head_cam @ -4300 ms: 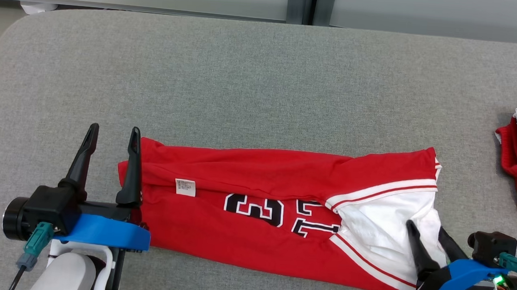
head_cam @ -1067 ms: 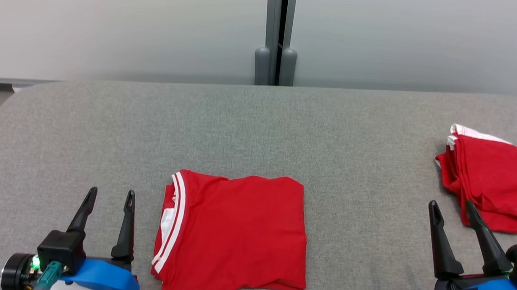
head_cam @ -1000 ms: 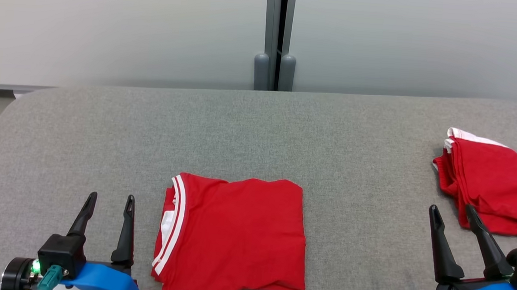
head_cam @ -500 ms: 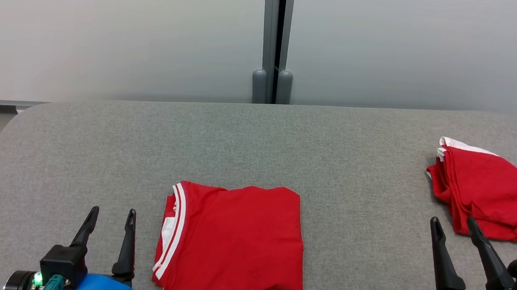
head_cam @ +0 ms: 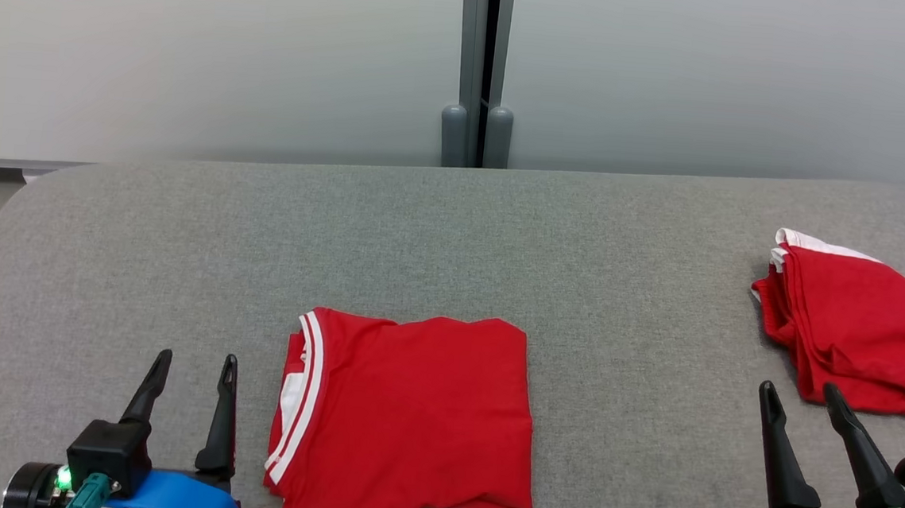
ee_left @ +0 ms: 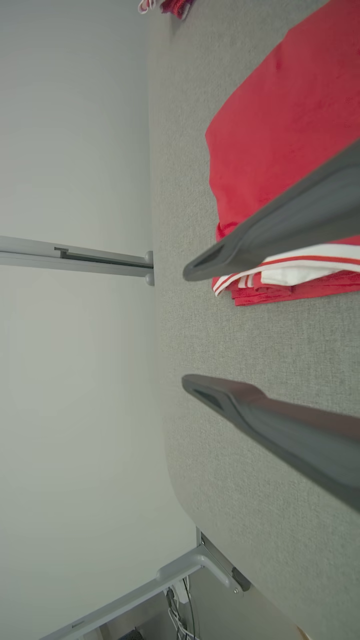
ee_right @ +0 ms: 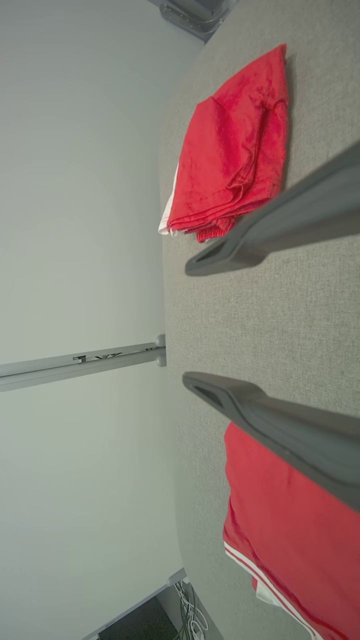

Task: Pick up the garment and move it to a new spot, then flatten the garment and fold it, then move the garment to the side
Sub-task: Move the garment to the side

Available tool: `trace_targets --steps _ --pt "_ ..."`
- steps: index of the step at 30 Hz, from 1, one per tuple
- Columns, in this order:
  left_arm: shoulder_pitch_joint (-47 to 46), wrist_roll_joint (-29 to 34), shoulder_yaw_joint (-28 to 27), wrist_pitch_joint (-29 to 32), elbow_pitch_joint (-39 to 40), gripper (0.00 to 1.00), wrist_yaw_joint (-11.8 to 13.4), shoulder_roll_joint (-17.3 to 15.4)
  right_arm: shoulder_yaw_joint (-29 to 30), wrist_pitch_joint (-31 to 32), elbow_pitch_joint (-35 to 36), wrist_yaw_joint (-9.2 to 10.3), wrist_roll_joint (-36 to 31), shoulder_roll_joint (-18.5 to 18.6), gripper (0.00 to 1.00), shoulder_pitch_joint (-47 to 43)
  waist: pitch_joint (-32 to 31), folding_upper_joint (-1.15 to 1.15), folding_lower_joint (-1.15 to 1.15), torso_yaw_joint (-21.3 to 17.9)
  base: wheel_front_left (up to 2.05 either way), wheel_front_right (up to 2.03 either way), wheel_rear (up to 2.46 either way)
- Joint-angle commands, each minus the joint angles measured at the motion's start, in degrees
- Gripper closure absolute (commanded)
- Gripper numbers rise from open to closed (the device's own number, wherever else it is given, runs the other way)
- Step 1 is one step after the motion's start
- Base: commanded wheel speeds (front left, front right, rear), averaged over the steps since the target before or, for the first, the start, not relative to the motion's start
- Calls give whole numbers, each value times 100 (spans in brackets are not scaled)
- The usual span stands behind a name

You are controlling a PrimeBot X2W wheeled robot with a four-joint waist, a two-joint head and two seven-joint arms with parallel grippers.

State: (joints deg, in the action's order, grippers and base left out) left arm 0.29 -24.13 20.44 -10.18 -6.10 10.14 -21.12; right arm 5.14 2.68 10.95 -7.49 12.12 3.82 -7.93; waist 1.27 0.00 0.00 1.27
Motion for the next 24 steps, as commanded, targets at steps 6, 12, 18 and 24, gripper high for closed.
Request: trace_targets --steps 6,12,18,24 --pt "-424 94 2 -117 105 0 15 9 -129 100 -246 0 0 97 0 297 425 0 0 199 0 0 0" --pt "-958 221 116 -240 132 0 -80 151 -700 101 -1074 0 136 199 0 847 1022 0 0 598 0 0 0" --pt "-1452 275 173 -403 -57 0 -204 381 -1372 35 -2229 0 376 148 0 1620 1464 0 0 936 0 0 0" --pt "-1695 332 160 -477 -245 0 -302 548 -1813 263 -3185 0 636 125 0 2148 1690 0 0 1117 0 0 0"
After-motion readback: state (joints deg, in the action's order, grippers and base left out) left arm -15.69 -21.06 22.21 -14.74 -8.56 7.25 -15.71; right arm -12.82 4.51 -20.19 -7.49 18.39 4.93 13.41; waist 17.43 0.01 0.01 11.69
